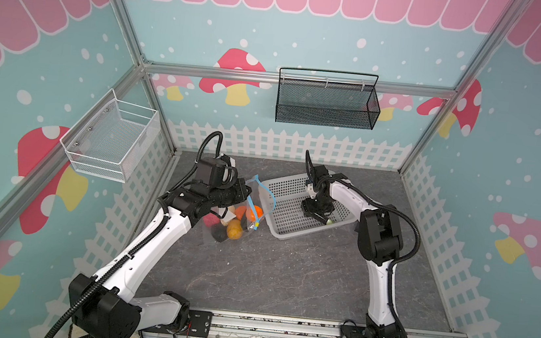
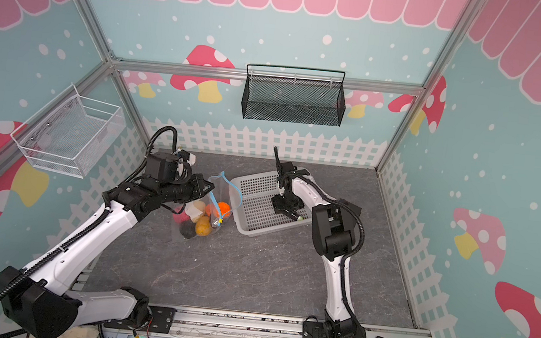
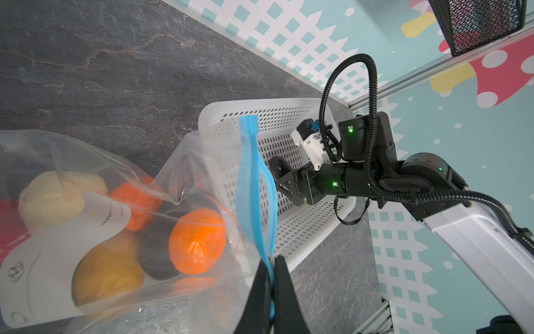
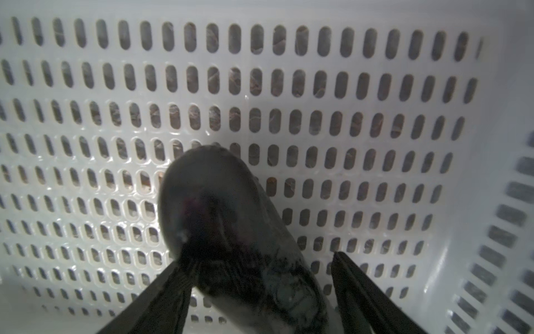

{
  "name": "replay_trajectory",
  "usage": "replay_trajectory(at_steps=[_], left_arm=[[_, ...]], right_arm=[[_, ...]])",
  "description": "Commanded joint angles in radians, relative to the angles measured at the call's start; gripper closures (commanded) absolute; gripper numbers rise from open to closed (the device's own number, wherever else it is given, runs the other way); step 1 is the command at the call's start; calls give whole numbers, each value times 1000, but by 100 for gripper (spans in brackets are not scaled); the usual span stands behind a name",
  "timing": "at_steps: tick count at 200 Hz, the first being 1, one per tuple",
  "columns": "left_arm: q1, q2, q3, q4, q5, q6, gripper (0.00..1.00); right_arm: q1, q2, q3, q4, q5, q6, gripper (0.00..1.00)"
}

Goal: Place the food in the zip-top bag and seal the zipper
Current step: 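Lower the right gripper and grasp the purple eggplant at its wide end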

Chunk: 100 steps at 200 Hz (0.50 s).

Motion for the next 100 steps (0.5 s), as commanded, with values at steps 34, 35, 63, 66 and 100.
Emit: replay_trajectory(at_steps=[34,35,63,66,100], left_arm=[[8,-27,-24,23,9,0,100],[7,-27,-24,23,10,0,100],[8,-28,-27,23,8,0,100],[8,-28,-27,23,8,0,100],[9,-25,-30,26,8,-1,100]], right_arm=[[-7,95,113,8,4,5,29],[-8,95,115,7,3,5,30],[-12,115,142,5,-7,10,33],[-12,115,142,6,-9,10,34],[-15,121,143,4,-19,11,42]])
